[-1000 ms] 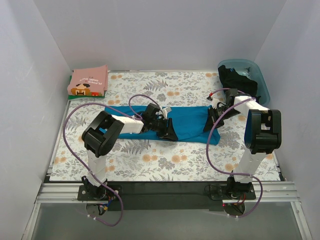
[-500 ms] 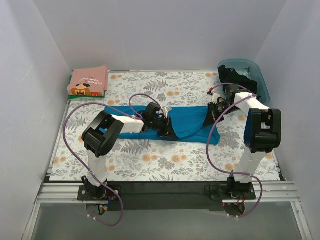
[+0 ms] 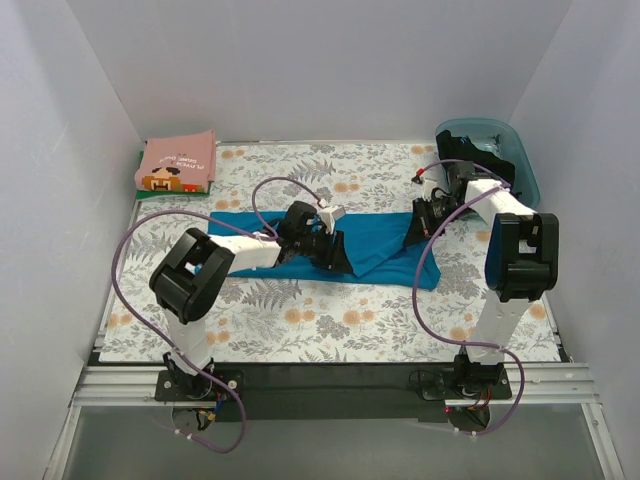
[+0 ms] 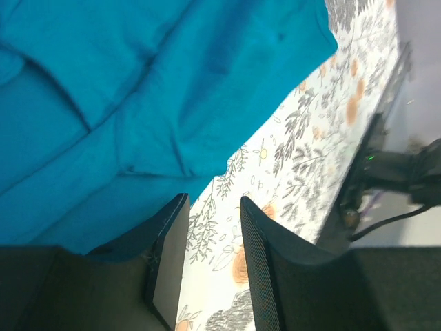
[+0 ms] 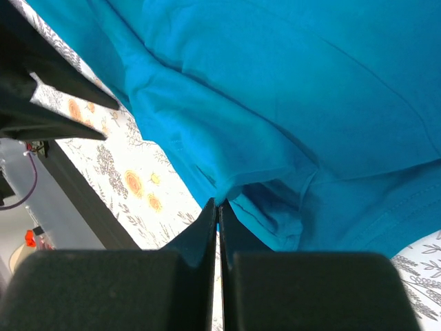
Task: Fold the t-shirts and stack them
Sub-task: Fold the tshirt
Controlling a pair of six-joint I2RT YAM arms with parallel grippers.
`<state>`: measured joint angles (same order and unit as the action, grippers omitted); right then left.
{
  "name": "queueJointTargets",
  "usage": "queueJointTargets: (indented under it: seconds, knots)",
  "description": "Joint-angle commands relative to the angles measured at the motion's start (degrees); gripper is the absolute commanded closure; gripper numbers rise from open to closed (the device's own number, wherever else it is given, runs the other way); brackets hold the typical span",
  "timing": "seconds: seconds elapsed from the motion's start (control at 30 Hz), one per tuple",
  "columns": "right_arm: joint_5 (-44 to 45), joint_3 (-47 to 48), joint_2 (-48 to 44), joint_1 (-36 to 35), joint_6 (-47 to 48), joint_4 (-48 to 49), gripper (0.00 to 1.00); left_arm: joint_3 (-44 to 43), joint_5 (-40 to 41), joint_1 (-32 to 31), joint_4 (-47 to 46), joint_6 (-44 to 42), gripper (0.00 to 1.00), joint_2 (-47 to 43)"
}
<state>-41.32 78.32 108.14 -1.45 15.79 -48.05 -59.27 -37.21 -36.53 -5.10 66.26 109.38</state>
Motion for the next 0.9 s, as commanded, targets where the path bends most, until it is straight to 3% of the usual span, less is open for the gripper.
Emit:
queueJointTargets:
  seconds: [0.0,0.07,0.2,0.33,0.43,0.53,0.87]
  knots:
    - [-1.4,-0.7,0.1,-0.3,0.0,-0.8,0.99,1.8,4.2,-2.0,-3.3,-20.0,0.66,-8.3]
    - [-1.6,-0.5,0.2,-0.4,-0.1,-0.8,0.99,2.5,5.0,-3.5,-4.1,-27.6,0.66,-10.0]
    - [-1.4,-0.3,0.9,-0.6,-0.1,-0.9,0.99,7.2,3.3,-6.3,-7.9,-55.6,0.65,-13.1]
    - [-1.6,-0.1,1.3,-0.7,-0.3,-0.9,0.99,13.4,-1.1,-7.8,-14.3,-76.3,0.63,-15.2]
    - [-1.7,-0.2,1.4,-0.7,-0.3,-0.9,0.99,13.8,-3.9,-8.0,-16.4,-85.4,0.62,-13.8]
    - [-1.7,-0.5,1.3,-0.8,-0.1,-0.9,0.99,14.4,-5.1,-8.0,-19.7,-90.9,0.62,-11.6]
    - [-1.9,-1.0,1.6,-0.7,0.0,-0.9,0.99,14.5,-6.6,-8.6,-22.0,-96.6,0.64,-7.3]
